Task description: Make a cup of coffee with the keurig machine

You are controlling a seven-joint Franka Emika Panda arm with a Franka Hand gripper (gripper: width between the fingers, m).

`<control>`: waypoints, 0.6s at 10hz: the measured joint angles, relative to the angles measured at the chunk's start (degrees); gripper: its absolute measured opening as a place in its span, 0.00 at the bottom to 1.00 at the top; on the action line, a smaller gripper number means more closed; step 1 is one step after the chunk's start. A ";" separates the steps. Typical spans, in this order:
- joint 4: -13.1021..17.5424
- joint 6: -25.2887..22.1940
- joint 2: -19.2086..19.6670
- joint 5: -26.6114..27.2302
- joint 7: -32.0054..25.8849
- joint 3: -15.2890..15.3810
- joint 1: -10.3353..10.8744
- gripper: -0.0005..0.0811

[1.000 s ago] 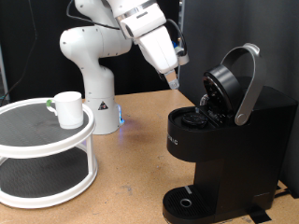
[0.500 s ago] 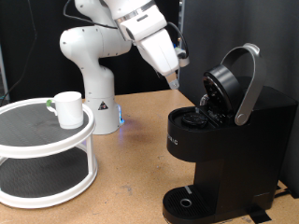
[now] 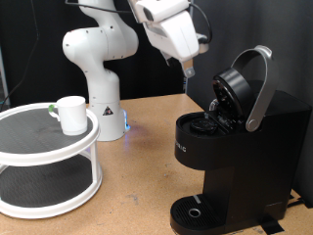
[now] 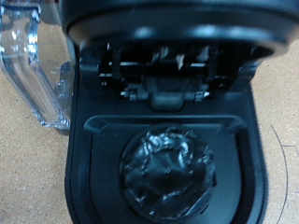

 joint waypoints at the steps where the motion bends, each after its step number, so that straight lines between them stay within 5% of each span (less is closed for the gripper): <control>1: 1.42 -1.32 0.01 0.13 0.46 0.00 0.01 0.99; 6: 3.55 -3.22 0.08 1.01 0.66 -0.05 0.00 0.99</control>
